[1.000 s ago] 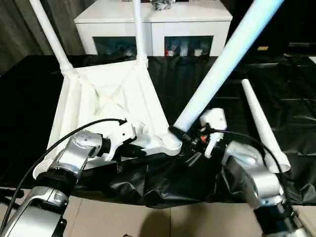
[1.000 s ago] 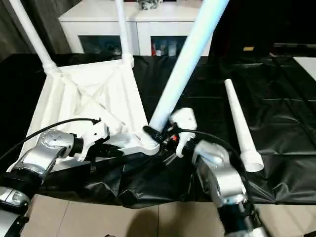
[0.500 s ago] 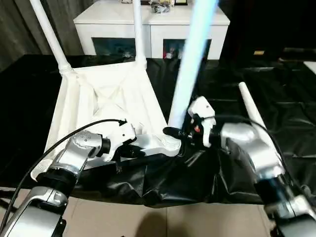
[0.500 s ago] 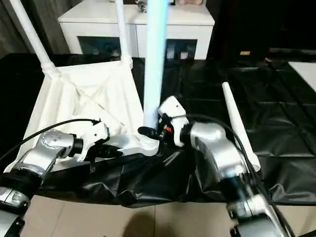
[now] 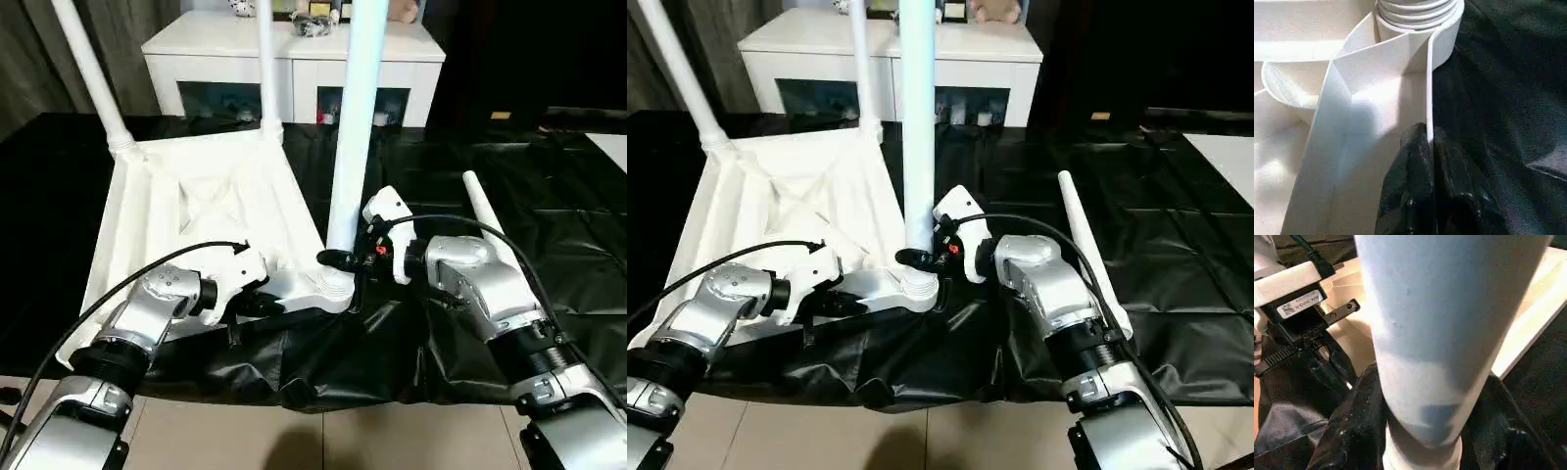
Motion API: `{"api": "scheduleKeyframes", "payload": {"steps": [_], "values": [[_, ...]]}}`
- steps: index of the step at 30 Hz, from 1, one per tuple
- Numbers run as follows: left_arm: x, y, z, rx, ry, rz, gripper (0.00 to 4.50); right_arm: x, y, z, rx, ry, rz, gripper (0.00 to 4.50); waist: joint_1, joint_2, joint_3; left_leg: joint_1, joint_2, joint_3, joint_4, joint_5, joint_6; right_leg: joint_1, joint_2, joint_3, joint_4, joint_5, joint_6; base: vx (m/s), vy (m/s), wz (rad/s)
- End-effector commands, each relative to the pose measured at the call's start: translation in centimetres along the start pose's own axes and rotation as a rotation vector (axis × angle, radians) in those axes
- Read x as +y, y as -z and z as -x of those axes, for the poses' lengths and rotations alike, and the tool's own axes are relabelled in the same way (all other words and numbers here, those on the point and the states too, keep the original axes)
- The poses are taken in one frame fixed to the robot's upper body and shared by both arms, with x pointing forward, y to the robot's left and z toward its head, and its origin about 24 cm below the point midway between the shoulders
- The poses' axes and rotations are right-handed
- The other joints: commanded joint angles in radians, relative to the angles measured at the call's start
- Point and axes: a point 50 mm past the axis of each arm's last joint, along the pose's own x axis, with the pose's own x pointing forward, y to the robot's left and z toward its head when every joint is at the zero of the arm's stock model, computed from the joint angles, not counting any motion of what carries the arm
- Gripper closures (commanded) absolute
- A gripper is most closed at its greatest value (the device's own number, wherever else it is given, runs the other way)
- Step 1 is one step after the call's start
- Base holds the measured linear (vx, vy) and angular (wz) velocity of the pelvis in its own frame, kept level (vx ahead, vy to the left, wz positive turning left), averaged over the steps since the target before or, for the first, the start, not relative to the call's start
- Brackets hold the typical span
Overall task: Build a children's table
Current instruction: Insert table leg to table base, then rotate leg to tighten
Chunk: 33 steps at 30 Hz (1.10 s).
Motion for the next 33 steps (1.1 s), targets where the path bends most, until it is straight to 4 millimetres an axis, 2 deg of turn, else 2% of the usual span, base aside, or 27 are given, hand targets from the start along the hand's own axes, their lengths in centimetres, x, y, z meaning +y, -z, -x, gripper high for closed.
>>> {"api": "scheduleKeyframes", "payload": {"steps": [1, 2, 3, 6, 10, 12, 14, 18, 26, 33], "values": [[0.2, -1.6, 0.1, -0.060, 0.002, -0.047, 4.50, 1.5, 8.1, 0.2, 0.302, -0.026, -0.191, 2.68, -0.002, 0.007, -0.021, 0.019, 0.060, -0.036, -0.098, -0.508, -0.068, -0.005, -0.089, 0.050, -0.099, -0.423, -0.172, 0.000, 0.000, 0.00], [0.2, -1.6, 0.1, -0.059, 0.001, -0.047, 4.50, 1.7, 8.1, 0.2, 0.298, -0.040, -0.198, 2.68, -0.001, 0.011, -0.023, 0.020, 0.060, -0.037, -0.097, -0.498, -0.066, -0.003, -0.090, 0.052, -0.098, -0.415, -0.176, 0.000, 0.000, 0.00], [0.2, -1.5, 0.2, -0.059, 0.001, -0.047, 4.50, 1.8, 8.1, 0.3, 0.285, -0.057, -0.208, 2.68, -0.001, 0.008, -0.024, 0.020, 0.061, -0.035, -0.097, -0.486, -0.063, -0.003, -0.088, 0.053, -0.098, -0.392, -0.182, 0.000, 0.000, 0.00], [0.2, -1.6, 0.2, -0.059, -0.001, -0.047, 4.50, 1.8, 7.7, 0.6, 0.248, -0.078, -0.232, 2.68, 0.002, 0.008, -0.026, 0.019, 0.061, -0.032, -0.097, -0.463, -0.057, -0.001, -0.086, 0.053, -0.096, -0.348, -0.192, 0.000, 0.000, 0.00], [0.4, -1.7, 0.4, -0.063, -0.007, -0.047, 4.50, 1.6, 7.3, 1.0, 0.192, -0.081, -0.304, 2.68, 0.009, 0.006, -0.033, 0.014, 0.062, -0.026, -0.096, -0.393, -0.041, 0.008, -0.085, 0.051, -0.089, -0.261, -0.214, 0.000, 0.000, 0.00], [0.5, -1.8, 0.5, -0.065, -0.011, -0.046, 4.50, 1.3, 7.6, 1.2, 0.183, -0.058, -0.350, 2.68, 0.011, 0.006, -0.032, 0.011, 0.062, -0.025, -0.097, -0.372, -0.035, 0.011, -0.085, 0.050, -0.087, -0.249, -0.221, 0.000, 0.000, 0.00], [0.6, -1.8, 0.5, -0.064, -0.012, -0.046, 4.50, 1.2, 7.9, 1.3, 0.196, -0.046, -0.357, 2.68, 0.012, 0.006, -0.031, 0.012, 0.062, -0.024, -0.096, -0.374, -0.035, 0.010, -0.086, 0.049, -0.089, -0.265, -0.223, 0.000, 0.000, 0.00], [0.6, -1.8, 0.6, -0.061, -0.013, -0.046, 4.50, 1.6, 8.6, 1.4, 0.239, -0.062, -0.321, 2.68, 0.013, 0.008, -0.028, 0.013, 0.063, -0.027, -0.100, -0.399, -0.042, 0.006, -0.089, 0.050, -0.095, -0.335, -0.204, 0.000, 0.000, 0.00], [0.7, -1.7, 0.8, -0.050, -0.013, -0.052, 4.50, 2.3, 8.6, 0.7, 0.335, -0.113, -0.161, 2.68, 0.011, 0.009, -0.025, 0.014, 0.064, -0.029, -0.104, -0.421, -0.050, 0.002, -0.090, 0.051, -0.099, -0.359, -0.191, 0.000, 0.000, 0.00], [0.7, -1.8, 0.7, -0.047, -0.010, -0.057, 4.50, 2.3, 7.1, -0.4, 0.322, -0.148, -0.114, 2.68, 0.004, 0.009, -0.018, 0.018, 0.064, -0.037, -0.108, -0.498, -0.063, -0.009, -0.091, 0.054, -0.109, -0.484, -0.158, 0.000, 0.000, 0.00]]}}
